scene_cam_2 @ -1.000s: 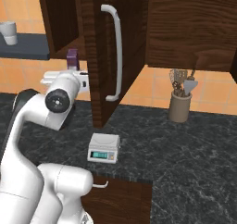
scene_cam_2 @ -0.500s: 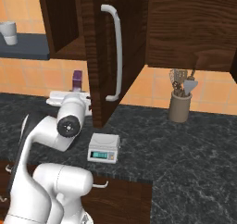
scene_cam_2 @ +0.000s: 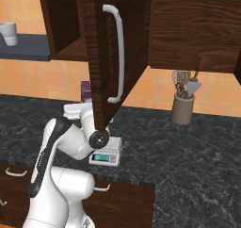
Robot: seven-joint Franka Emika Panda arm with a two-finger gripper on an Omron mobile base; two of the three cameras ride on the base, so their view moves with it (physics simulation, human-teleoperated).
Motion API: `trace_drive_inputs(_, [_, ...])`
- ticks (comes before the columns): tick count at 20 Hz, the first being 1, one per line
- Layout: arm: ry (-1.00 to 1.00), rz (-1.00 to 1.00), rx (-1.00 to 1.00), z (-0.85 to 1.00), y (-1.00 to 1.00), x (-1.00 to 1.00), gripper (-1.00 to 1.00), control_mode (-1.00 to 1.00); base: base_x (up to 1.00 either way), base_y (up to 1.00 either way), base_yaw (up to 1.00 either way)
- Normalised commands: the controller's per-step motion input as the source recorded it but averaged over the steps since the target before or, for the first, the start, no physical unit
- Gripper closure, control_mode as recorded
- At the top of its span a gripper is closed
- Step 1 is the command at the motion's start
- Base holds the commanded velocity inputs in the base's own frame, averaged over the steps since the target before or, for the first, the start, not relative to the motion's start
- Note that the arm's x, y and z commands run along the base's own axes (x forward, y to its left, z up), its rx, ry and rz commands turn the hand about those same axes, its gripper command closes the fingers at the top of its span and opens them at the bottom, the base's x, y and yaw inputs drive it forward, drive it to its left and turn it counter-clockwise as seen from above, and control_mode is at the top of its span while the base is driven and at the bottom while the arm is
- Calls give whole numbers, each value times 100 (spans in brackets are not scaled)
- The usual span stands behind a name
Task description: Pick the cereal and place it on the digital scale for weighing, and close the cabinet.
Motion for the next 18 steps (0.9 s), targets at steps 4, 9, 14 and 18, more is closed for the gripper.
trace_drive_inputs(4, [-6, 13, 0, -42, -19, 24, 100, -100, 0, 0, 0])
trace_drive_inputs(9, [-1, 11, -1, -40, 0, 29, 100, -100, 0, 0, 0])
trace_drive_inputs(14, [0, 13, 0, -45, -3, 17, 100, -100, 0, 0, 0])
trace_drive_inputs(18, [1, 12, 0, -27, -23, 0, 100, -100, 0, 0, 0])
